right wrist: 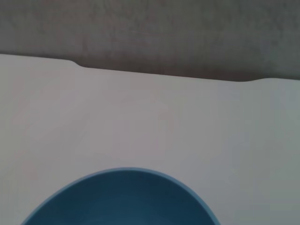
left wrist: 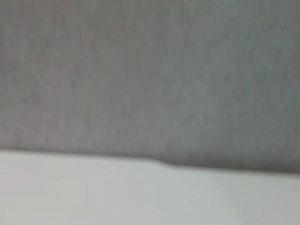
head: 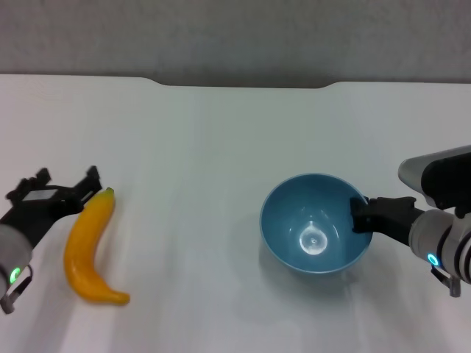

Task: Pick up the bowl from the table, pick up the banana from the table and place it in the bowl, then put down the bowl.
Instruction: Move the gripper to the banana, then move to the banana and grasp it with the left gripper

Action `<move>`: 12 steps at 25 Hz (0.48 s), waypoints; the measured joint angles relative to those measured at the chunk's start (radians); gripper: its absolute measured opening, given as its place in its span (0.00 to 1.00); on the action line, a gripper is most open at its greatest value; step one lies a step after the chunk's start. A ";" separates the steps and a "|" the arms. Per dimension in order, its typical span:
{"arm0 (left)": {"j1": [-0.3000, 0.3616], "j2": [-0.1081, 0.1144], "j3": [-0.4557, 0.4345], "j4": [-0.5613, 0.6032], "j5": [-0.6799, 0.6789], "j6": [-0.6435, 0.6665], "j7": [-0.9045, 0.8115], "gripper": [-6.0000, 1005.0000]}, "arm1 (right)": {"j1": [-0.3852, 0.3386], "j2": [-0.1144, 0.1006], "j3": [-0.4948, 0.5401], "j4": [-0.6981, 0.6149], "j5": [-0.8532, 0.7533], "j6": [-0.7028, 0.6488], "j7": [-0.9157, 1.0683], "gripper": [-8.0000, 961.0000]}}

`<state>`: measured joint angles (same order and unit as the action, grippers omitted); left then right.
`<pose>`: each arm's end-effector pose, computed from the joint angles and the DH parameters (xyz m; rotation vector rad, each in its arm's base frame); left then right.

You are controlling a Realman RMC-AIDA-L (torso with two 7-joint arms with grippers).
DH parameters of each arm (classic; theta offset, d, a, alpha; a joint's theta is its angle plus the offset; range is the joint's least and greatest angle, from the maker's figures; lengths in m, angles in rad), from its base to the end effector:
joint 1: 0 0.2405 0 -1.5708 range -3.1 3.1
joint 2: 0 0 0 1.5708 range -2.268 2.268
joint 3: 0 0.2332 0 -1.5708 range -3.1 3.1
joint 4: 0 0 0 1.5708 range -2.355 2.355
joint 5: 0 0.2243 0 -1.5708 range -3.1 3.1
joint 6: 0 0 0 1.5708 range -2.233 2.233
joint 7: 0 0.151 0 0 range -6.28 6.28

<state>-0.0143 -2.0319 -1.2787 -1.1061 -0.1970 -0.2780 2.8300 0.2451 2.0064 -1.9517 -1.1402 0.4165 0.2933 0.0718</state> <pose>-0.2786 0.3401 -0.0037 -1.6870 -0.8945 -0.5908 0.2471 0.3598 -0.0604 -2.0145 1.0021 0.1578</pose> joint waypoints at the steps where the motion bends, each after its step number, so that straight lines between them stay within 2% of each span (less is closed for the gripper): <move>1: -0.005 0.001 -0.012 -0.120 0.025 0.243 0.002 0.89 | 0.000 0.000 0.000 -0.001 -0.005 0.000 0.000 0.06; 2: -0.005 0.001 -0.012 -0.120 0.025 0.243 0.002 0.89 | 0.000 0.000 0.000 -0.002 -0.009 0.000 -0.001 0.06; 5: -0.052 -0.001 -0.026 -0.197 0.063 0.503 0.008 0.89 | 0.000 0.001 -0.005 -0.013 -0.014 0.004 -0.001 0.05; 8: -0.110 -0.003 -0.042 -0.194 0.081 0.651 0.009 0.89 | 0.000 0.000 -0.007 -0.024 -0.014 0.005 -0.005 0.05; 12: -0.140 -0.004 -0.050 -0.167 0.101 0.689 0.007 0.89 | -0.003 0.001 -0.007 -0.030 -0.014 0.003 -0.012 0.05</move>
<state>-0.1540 -2.0357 -1.3289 -1.2730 -0.0964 0.4105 2.8370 0.2424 2.0073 -1.9589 -1.1705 0.4022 0.2959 0.0597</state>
